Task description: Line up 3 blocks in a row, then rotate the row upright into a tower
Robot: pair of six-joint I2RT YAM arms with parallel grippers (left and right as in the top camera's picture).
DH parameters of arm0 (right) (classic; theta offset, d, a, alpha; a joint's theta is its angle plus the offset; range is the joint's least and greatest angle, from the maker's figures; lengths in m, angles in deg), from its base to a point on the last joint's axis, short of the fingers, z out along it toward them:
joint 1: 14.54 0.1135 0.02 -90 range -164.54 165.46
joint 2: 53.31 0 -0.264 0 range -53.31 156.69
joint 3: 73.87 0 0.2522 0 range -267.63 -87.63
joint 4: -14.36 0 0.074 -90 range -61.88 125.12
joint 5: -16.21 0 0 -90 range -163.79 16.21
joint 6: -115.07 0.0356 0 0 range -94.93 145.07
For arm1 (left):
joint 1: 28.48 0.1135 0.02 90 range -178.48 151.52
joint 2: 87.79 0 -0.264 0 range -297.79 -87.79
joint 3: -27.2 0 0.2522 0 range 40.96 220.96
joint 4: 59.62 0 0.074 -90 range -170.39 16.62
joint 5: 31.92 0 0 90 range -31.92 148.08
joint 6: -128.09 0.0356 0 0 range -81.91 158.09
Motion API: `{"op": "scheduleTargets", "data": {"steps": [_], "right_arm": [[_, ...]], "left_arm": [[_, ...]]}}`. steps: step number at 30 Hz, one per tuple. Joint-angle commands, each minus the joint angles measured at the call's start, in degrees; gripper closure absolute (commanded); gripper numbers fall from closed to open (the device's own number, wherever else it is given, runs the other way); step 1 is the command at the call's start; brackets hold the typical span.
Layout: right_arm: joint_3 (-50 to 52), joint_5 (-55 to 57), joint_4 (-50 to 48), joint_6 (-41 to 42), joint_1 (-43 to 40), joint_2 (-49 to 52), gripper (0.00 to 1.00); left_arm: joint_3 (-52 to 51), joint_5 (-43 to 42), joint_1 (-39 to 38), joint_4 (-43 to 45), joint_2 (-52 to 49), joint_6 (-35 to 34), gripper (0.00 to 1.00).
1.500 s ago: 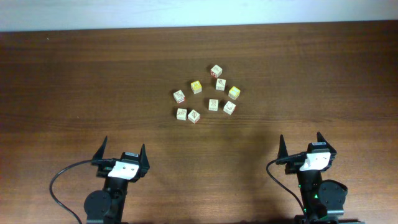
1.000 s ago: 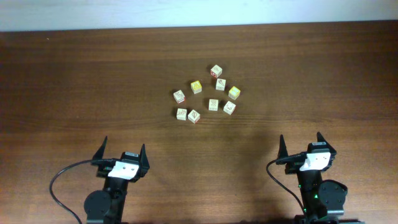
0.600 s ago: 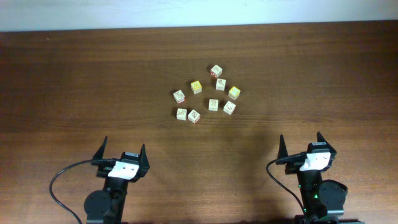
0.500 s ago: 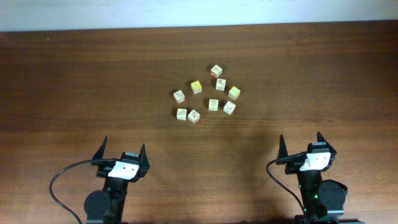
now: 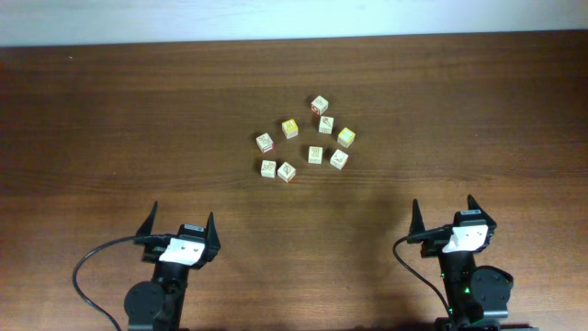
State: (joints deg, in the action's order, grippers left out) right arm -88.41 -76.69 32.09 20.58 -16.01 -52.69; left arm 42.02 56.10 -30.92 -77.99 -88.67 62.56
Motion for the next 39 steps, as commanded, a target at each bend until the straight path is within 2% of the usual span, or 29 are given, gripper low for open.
{"op": "scheduleTargets", "data": {"steps": [1, 6, 8, 13, 16, 19, 24, 28, 29, 31, 34, 37, 39], "right_arm": [[0.46, -2.01, -0.68, 0.42, -0.33, -0.33, 0.02], [-0.94, -4.66, -2.95, 0.44, -0.33, -0.31, 0.02], [-3.82, -6.91, -2.89, 0.46, -0.33, -0.2, 0.02], [-11.63, -10.47, -2.69, 1.57, -0.33, 5.53, 0.02], [-19.67, -13.46, -1.84, 3.02, -0.33, 15.23, 0.02], [-29.07, -15.96, 3.02, 3.5, -0.33, 25.14, 0.02], [-48.54, -22.03, 17.75, 3.48, -0.33, 43.25, 0.02], [-59.98, -29.97, 23.39, 3.5, -0.33, 56.43, 0.02], [-63.32, -31.71, 25.22, 3.5, -0.31, 61.79, 0.02], [-67.63, -33.42, 28.3, 3.5, 0.11, 69.92, 0.02], [-71.91, -33.55, 32.85, 3.5, 2.89, 80.24, 0.02], [-72.63, -33.55, 34.84, 3.45, 6.82, 88.91, 0.02], [-72.63, -36.06, 37.07, 4.7, 7.48, 92.17, 0.02]], "left_arm": [[-0.55, 3.43, 0.26, 0.94, 0.55, 1.03, 0.01], [-0.52, 2.93, 0.24, 10.05, 0.55, 1.11, 0.01], [0.0, 1.31, 0.24, 16.44, 0.52, 0.9, 0.01], [5.53, 1.33, 0.24, 16.06, -1.51, 0.46, 0.01], [12.96, 1.33, 0.24, 9.35, -7.5, 0.26, 0.01], [20.83, 1.09, 0.24, 5.25, -15.98, 0.31, 0.01], [41.46, -0.92, 0.24, -6.19, -34.49, 0.31, 0.01], [54.53, -6.1, 0.24, -13.64, -48.85, 0.33, 0.01], [61.0, -7.34, 0.24, -18.95, -56.33, 0.37, 0.01], [70.64, -9.03, 0.07, -26.4, -67.8, 0.55, 0.01], [79.58, -10.54, -0.02, -33.55, -80.7, 0.5, 0.01], [80.96, -15.28, -0.02, -35.5, -89.37, 0.5, 0.01], [80.96, -17.4, -0.02, -40.48, -93.24, 0.46, 0.01]]}}
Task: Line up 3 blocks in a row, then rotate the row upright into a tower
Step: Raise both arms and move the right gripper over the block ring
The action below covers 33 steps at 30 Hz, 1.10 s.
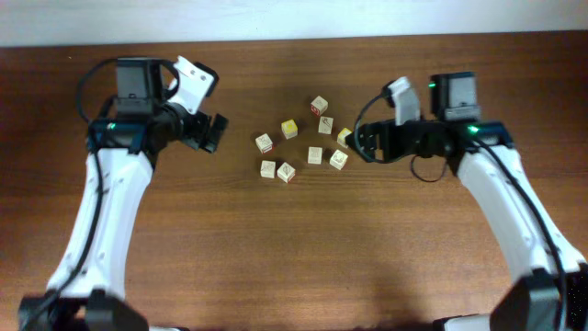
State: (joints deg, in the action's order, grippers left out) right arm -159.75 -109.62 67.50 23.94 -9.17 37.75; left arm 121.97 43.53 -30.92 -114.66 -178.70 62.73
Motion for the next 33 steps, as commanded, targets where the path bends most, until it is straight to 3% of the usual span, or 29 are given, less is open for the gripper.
{"op": "scheduleTargets", "data": {"steps": [1, 4, 6, 7, 9, 11, 17, 23, 26, 28, 31, 33], "right_arm": [[-1.29, -5.11, 3.91, 2.43, 0.61, 2.95, 0.02], [-1.29, -4.96, 3.02, 3.41, 0.63, 4.04, 0.02], [-1.31, 0.9, 1.49, 10.67, 0.68, 4.04, 0.01], [-1.62, 7.87, 1.55, 17.79, 1.11, 4.04, 0.01], [-2.49, 16.09, 1.55, 28.76, 2.71, 4.04, 0.13], [-2.47, 23.67, -0.24, 36.04, 5.62, 4.87, 0.15], [-2.47, 36.33, -6.97, 46.36, 14.88, 13.0, 0.25], [-2.47, 34.91, -10.34, 48.39, 15.63, 22.08, 0.36], [-2.47, 33.99, -10.91, 48.3, 15.63, 23.74, 0.45], [-2.47, 34.14, -10.69, 46.8, 15.63, 23.74, 0.6], [-2.49, 33.9, -9.18, 46.14, 15.56, 23.65, 0.64], [-3.28, 31.5, -7.48, 40.02, 15.56, 21.94, 0.68]], "left_arm": [[1.01, -6.78, -0.02, -7.54, -4.74, 0.28, 0.01], [0.87, -12.26, -0.02, -10.6, -7.26, 0.28, 0.01], [0.9, -12.37, -0.02, -10.4, -7.87, -0.76, 0.01], [1.09, -9.66, -0.02, -9.11, -7.87, -7.17, 0.01], [4.0, 3.98, 0.0, -8.02, -7.87, -20.31, 0.01], [7.28, 13.94, 0.0, -7.72, -7.87, -28.7, 0.01], [7.32, 15.45, -0.02, -5.49, -8.28, -29.81, 0.01], [7.32, 15.45, -0.02, -5.49, -8.31, -29.81, 0.01], [7.32, 15.45, -0.02, -5.49, -8.31, -29.81, 0.01], [7.32, 15.45, -0.02, -5.51, -8.31, -29.79, 0.01], [7.32, 15.45, -0.02, -5.51, -8.31, -29.81, 0.01], [7.32, 15.45, -0.02, -5.51, -8.31, -29.81, 0.01]]}}
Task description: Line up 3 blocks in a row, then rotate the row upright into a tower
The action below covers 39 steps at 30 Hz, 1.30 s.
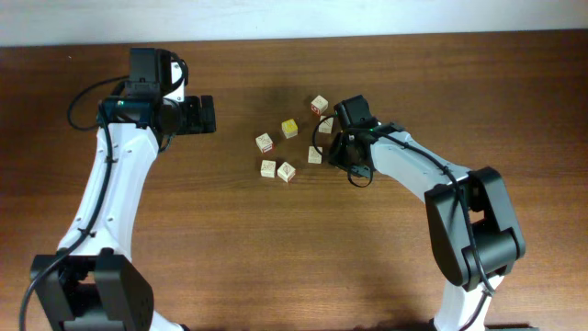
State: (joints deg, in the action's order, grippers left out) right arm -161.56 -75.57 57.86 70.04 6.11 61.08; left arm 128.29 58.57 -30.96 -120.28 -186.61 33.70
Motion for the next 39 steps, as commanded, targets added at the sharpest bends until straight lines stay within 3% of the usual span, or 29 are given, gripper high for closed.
{"op": "scheduleTargets", "data": {"steps": [1, 3, 5, 7, 11, 17, 18, 19, 20, 21, 27, 31, 33, 36, 39], "right_arm": [[-2.19, -2.51, 4.52, -6.23, 0.28, -2.36, 0.68], [-3.78, -2.54, 11.08, -7.06, 0.28, -4.7, 0.69], [-4.22, -4.04, 15.82, -5.33, 0.28, -6.38, 0.82], [-3.5, -3.78, 17.0, 0.74, 0.28, -6.23, 0.86], [0.96, -3.82, 17.75, 16.31, 0.35, -6.23, 0.86], [6.03, -4.24, 18.23, 26.05, 1.9, -6.23, 0.91], [6.01, -4.26, 18.29, 26.03, 2.56, -6.23, 0.89], [6.01, -4.24, 18.27, 26.03, 2.89, -6.23, 0.75], [6.01, -4.26, 18.25, 25.88, 2.97, -6.23, 0.52], [6.01, -4.76, 18.23, 24.35, 2.97, -6.25, 0.44], [-0.22, -3.48, 20.06, 8.17, 2.91, -7.8, 0.38], [-13.51, -4.94, 26.03, -19.32, 2.99, -8.13, 0.23], [-15.76, -7.28, 22.73, -22.27, 3.61, -8.13, 0.21], [-15.58, -6.86, 12.96, -20.0, 5.95, -6.25, 0.21], [-15.58, -0.26, 7.17, -19.04, 7.15, -1.22, 0.21]], "left_arm": [[1.01, 0.42, 0.02, 0.11, -0.39, -0.76, 0.01], [1.01, 0.42, 0.02, 0.11, -0.39, -0.79, 0.01], [1.01, 0.42, 0.02, 0.11, -0.39, -0.76, 0.01], [1.01, 0.42, 0.02, 0.11, -0.39, -0.76, 0.01], [1.01, 0.42, 0.02, 0.11, -0.39, -0.76, 0.01], [1.01, 0.42, 0.02, 0.11, -0.39, -0.76, 0.01], [1.01, 0.42, 0.02, 0.11, -0.39, -0.79, 0.01], [1.01, 0.42, 0.02, 0.11, -0.39, -0.76, 0.01], [1.01, 0.42, 0.02, 0.11, -0.39, -0.79, 0.01], [1.01, 0.42, 0.02, 0.11, -0.39, -0.76, 0.01], [1.01, 0.42, 0.02, 0.11, -0.39, -0.79, 0.01], [1.01, 0.42, 0.02, 0.11, -0.39, -0.79, 0.01], [1.01, 0.42, 0.02, 0.11, -0.39, -0.76, 0.01], [1.01, 0.42, 0.02, 0.11, -0.39, -0.79, 0.01], [1.01, 0.42, 0.02, 0.11, -0.39, -0.79, 0.01]]}}
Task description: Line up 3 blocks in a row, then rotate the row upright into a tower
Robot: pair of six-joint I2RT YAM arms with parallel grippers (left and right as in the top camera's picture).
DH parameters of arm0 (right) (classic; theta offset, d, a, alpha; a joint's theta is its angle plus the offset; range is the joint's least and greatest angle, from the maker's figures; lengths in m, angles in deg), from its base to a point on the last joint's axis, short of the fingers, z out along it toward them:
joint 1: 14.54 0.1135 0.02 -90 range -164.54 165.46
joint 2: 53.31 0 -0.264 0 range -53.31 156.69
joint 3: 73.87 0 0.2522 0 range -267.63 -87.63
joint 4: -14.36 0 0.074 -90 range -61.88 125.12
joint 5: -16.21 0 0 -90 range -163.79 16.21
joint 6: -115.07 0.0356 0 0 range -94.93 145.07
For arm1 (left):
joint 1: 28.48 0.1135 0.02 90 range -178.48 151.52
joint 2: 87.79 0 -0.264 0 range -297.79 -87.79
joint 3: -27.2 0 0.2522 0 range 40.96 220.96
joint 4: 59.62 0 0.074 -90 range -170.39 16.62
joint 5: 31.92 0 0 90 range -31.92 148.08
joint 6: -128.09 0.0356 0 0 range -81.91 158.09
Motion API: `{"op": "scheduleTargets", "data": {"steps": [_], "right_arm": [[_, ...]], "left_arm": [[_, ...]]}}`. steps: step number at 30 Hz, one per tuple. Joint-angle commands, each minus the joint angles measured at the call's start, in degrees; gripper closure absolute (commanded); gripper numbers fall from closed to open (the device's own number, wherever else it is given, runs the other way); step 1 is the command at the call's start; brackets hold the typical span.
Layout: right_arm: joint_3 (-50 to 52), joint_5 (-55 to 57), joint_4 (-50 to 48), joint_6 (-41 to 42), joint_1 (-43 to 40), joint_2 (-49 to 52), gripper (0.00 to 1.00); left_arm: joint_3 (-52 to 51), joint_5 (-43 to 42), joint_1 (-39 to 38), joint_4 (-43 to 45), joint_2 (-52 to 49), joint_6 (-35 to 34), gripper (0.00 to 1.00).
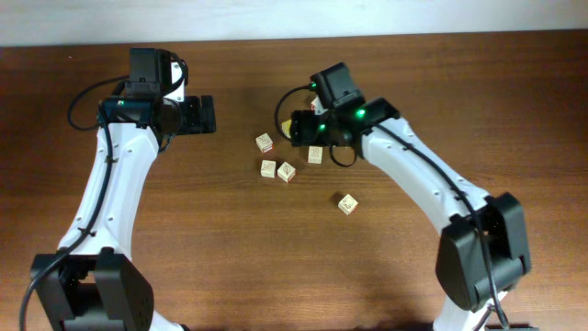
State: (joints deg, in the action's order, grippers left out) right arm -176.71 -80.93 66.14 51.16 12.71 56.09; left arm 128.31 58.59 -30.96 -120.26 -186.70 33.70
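Several small wooden picture blocks lie mid-table in the overhead view: one at the left (265, 142), two in front (268, 168) (287, 172), one in the middle (315, 154). A single block (347, 203) lies apart, nearer the front. My right gripper (294, 128) is low over the cluster's back left, its fingers spread; whatever lies under it and the arm is hidden. A sliver of another block (318, 108) shows behind the wrist. My left gripper (204, 115) hangs open to the left of the cluster, holding nothing.
The dark wooden table (478, 92) stretches wide on all sides of the blocks, with a pale wall strip along its far edge. My right arm (413, 170) slants across the table's right half, and my left arm (101, 193) runs down the left side.
My right gripper has moved from the cluster's right side to its back left. A cream block that lay at the front right of the cluster now lies apart, nearer the front. The left arm is unchanged.
Both arms were parked at the front edge, with nine blocks clustered mid-table. Then both were raised on either side of the cluster. The right gripper was then down on the cluster's right side. Now one block lies apart and the right gripper is at the back left.
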Motion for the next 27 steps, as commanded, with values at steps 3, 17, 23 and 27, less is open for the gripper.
{"op": "scheduleTargets", "data": {"steps": [3, 17, 23, 27], "right_arm": [[-0.44, 10.86, -3.04, -3.39, 0.39, 8.76, 0.22], [-0.35, 9.7, -2.43, -6.14, 0.5, 13.75, 0.64], [-3.54, 6.86, 4.52, -6.16, 0.46, 12.07, 0.82], [-8.66, -1.03, 16.63, -6.16, 0.5, 7.82, 0.82]], "left_arm": [[0.98, 0.39, 0.02, 0.09, -0.31, -0.79, 0.01], [0.98, 0.39, 0.02, 0.09, -0.31, -0.79, 0.01], [0.98, 0.39, 0.02, 0.09, -0.31, -0.79, 0.01], [0.98, 0.39, 0.02, 0.09, -0.31, -0.76, 0.01]]}}
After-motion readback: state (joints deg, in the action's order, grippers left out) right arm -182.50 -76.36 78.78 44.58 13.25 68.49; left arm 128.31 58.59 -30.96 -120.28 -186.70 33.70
